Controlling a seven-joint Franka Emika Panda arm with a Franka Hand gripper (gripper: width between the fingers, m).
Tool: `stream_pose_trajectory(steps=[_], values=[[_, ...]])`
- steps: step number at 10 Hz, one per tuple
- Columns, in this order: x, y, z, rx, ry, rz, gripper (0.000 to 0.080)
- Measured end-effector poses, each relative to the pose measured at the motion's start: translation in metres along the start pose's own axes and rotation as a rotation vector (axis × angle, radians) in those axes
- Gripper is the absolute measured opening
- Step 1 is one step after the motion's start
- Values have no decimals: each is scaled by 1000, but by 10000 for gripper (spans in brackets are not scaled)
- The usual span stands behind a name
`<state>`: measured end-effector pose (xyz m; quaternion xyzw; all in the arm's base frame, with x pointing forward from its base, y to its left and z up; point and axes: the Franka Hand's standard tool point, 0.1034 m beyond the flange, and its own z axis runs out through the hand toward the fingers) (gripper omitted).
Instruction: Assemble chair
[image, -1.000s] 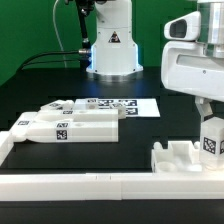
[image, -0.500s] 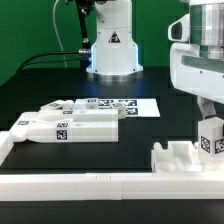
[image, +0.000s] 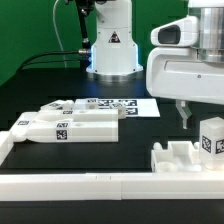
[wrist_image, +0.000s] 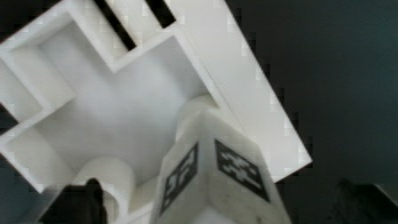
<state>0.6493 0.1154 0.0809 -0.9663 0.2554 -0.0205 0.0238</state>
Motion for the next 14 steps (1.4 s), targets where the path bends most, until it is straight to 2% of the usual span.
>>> stream_pose_trajectory(steps=[2, 3, 4, 6, 8, 9, 11, 13, 14], values=[[1, 1, 0, -7, 3, -161, 649], [2, 1, -1, -47, 19, -508, 649], [2, 1, 0, -51, 19, -599, 649], [2, 2, 0, -50, 19, -545, 645], [1, 1, 0, -46, 21, -399, 309], [1, 1, 0, -44, 22, -329, 284], [1, 1, 0, -42, 26, -168, 284], [-2, -3, 1, -27, 40, 164, 284], [-3, -5, 3, -4, 30, 411, 284]])
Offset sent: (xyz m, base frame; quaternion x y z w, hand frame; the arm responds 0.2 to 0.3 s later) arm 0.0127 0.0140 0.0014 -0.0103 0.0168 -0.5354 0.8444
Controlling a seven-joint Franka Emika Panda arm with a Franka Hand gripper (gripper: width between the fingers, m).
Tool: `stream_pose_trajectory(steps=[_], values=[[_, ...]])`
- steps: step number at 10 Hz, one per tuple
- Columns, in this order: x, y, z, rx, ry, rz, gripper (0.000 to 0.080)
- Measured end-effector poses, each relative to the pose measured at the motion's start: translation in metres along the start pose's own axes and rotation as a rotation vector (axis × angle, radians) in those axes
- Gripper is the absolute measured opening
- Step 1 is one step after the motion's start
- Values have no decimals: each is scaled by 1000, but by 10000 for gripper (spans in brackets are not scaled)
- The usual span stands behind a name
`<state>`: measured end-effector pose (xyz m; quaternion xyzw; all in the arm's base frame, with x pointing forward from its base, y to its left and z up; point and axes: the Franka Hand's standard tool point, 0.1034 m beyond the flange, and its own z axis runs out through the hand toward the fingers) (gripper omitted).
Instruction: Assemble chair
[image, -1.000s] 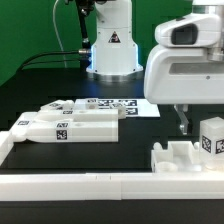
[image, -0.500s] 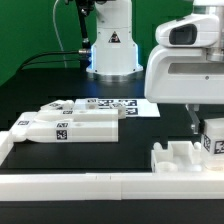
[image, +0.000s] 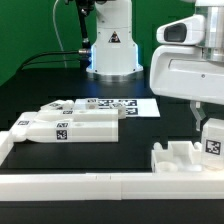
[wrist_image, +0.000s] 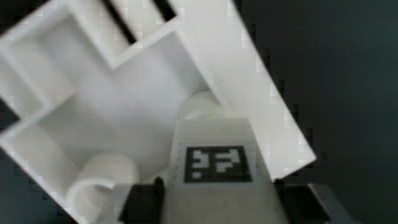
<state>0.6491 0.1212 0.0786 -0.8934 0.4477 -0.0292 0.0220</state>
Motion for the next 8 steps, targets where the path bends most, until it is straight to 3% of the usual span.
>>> stream_pose_trajectory(steps=[2, 5, 6, 7, 8], values=[[2, -1, -1, 26, -35, 302, 284], [2, 0, 0, 27, -37, 284, 284], [-1, 0, 1, 25, -38, 232, 470], [0, -1, -1, 32, -34, 100, 586], [6, -4, -5, 32, -20, -133, 586]])
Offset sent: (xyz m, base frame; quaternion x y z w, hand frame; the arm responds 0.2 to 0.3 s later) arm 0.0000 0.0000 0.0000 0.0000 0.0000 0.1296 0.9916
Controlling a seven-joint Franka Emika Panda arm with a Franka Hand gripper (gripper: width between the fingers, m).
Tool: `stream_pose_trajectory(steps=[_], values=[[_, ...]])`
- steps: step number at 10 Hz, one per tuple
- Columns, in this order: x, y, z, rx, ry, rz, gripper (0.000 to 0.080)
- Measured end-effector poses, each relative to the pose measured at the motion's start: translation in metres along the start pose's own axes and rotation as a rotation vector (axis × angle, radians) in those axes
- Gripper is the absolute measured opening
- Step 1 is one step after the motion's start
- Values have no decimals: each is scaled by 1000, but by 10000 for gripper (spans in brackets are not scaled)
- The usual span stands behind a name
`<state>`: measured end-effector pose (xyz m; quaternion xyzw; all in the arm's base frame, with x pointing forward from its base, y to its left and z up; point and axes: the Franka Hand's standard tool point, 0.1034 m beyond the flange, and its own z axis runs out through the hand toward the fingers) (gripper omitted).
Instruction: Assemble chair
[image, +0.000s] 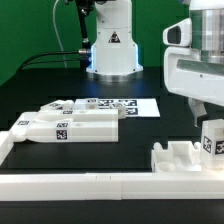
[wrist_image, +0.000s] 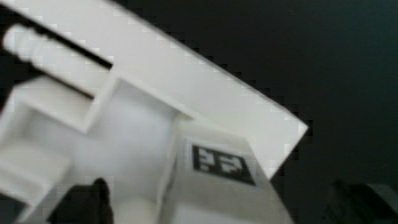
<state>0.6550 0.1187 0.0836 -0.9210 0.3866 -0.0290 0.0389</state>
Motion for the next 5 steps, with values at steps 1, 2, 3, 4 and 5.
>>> stream_pose_trajectory(steps=[1, 2, 3, 4, 5], values=[[1, -1, -1, -2, -7, -149, 637], [1, -1, 0, -2, -6, -174, 646], [1, 0, 0, -3, -5, -239, 646], [2, 0, 0, -3, -5, -283, 649], [2, 0, 0, -3, -5, -343, 649]])
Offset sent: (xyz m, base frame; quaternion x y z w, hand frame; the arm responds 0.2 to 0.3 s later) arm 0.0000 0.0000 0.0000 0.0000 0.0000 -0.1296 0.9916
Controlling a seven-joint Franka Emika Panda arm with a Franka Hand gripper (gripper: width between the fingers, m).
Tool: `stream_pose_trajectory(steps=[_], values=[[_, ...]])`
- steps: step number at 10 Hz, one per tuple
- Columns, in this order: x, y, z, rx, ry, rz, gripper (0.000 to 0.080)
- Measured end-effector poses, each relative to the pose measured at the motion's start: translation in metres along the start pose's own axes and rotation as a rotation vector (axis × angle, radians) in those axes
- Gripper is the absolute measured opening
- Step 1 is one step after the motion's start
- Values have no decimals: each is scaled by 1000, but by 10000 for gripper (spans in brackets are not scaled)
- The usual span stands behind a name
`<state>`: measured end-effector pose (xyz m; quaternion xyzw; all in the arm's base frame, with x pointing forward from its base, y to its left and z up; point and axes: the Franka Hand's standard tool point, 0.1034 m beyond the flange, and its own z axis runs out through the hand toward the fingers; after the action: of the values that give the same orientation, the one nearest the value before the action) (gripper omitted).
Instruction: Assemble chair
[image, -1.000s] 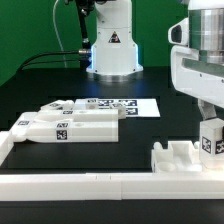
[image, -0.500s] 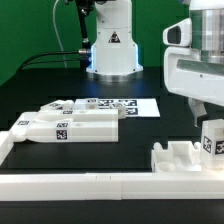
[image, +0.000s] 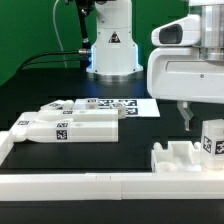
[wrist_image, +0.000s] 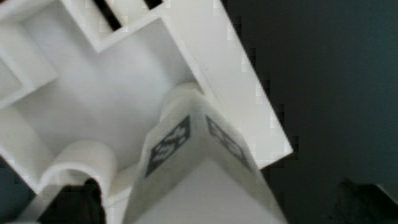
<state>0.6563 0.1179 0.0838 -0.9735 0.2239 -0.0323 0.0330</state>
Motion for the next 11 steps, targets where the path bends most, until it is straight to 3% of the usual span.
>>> stream_pose_trajectory(steps=[1, 2, 3, 4, 5, 6, 7, 11], values=[[2, 0, 0, -28, 8, -282, 649], [2, 1, 1, -25, 4, -345, 649], [2, 1, 1, -23, 6, -271, 649], [2, 1, 1, -25, 7, -273, 556], [2, 1, 1, -23, 7, -204, 556], [2, 1, 1, -22, 8, -139, 375], [3, 2, 1, -23, 9, -90, 285], [6, 5, 0, -18, 13, 274, 285]])
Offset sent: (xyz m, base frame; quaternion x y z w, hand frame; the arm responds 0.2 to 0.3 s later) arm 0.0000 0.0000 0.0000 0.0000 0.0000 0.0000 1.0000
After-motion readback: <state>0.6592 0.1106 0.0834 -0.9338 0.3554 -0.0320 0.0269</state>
